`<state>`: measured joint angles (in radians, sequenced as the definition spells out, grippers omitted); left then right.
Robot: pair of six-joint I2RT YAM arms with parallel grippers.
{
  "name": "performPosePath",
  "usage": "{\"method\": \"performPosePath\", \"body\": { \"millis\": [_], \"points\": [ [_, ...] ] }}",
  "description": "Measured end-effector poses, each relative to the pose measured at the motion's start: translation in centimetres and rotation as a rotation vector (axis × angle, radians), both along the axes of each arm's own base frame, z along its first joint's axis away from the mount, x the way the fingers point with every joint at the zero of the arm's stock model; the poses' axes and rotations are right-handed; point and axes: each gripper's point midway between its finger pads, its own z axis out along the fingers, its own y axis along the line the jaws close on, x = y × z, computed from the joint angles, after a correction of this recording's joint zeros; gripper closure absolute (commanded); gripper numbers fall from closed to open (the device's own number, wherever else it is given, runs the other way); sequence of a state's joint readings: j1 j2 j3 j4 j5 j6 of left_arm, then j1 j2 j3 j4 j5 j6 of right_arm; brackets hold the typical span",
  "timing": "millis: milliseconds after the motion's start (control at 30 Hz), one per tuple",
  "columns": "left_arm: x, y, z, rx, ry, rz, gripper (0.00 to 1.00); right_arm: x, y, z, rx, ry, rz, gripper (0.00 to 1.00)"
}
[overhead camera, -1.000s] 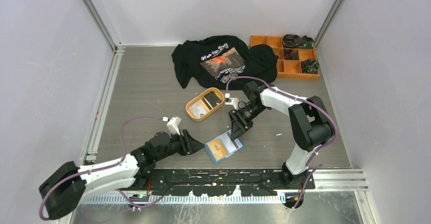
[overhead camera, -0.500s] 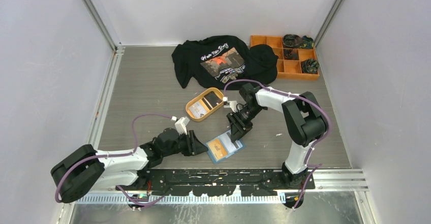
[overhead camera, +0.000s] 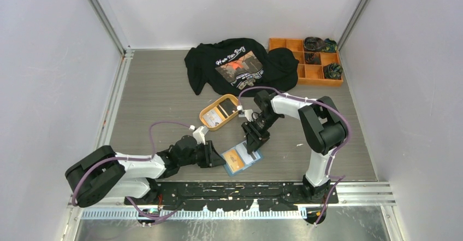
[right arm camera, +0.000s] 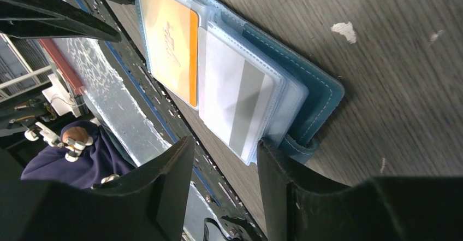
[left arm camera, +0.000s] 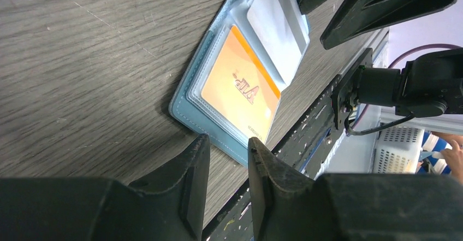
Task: Put the credit cards into the card holder
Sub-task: Turn over the card slot in the card holder.
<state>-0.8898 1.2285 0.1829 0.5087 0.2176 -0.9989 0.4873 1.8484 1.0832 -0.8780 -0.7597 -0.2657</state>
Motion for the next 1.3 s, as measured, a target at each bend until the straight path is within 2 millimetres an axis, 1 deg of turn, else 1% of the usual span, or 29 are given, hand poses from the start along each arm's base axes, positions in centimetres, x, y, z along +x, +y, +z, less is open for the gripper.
{"method": "performPosePath", "body": {
  "millis": [200,333,500,867,1300],
  "points": [
    [-0.2,-0.3,-0.7,0.007,0.036,-0.008,0.70,0.1,0.2,0.1,0.003,0.009,-0.005,0.53],
    [-0.1,-0.6,-0.8,0.002,0.040,-0.007,0.70,0.0,0.5,0.5,0.025,0.019,-0.008,0.58],
    [0.2,-1.0,-0.9,-0.006,0.045,-0.003,0.71,0.1,0.9,1.1,0.054,0.033,-0.016,0.60],
    [1.0,-2.1,-1.1,-0.021,0.057,0.003,0.73,0.5,1.0,1.9,0.099,0.069,-0.061,0.60],
    [1.0,-2.4,-1.1,-0.032,0.071,0.004,0.74,2.8,0.3,1.5,0.084,0.084,-0.187,0.60]
  ]
}}
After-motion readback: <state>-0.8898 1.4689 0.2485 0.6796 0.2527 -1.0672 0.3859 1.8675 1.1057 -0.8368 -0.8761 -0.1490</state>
